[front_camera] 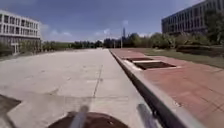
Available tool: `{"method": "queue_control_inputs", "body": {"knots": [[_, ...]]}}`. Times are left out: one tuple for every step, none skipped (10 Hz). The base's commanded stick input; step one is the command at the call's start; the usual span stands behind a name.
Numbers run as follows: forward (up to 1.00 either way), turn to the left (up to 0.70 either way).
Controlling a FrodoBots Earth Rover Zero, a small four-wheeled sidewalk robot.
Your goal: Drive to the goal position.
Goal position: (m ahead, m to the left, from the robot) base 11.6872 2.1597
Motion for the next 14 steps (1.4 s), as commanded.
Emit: {"method": "queue_control_inputs", "body": {"knots": [[0.7, 0.0], [0.7, 0.0], [0.7, 0.0], [0.7, 0.0], [0.7, 0.0], [0.7, 0.0], [0.7, 0.0], [0.7, 0.0], [0.7, 0.0], [0.7, 0.0], [0.7, 0.0], [0.7, 0.0], [0.7, 0.0], [0.7, 0.0]]}}
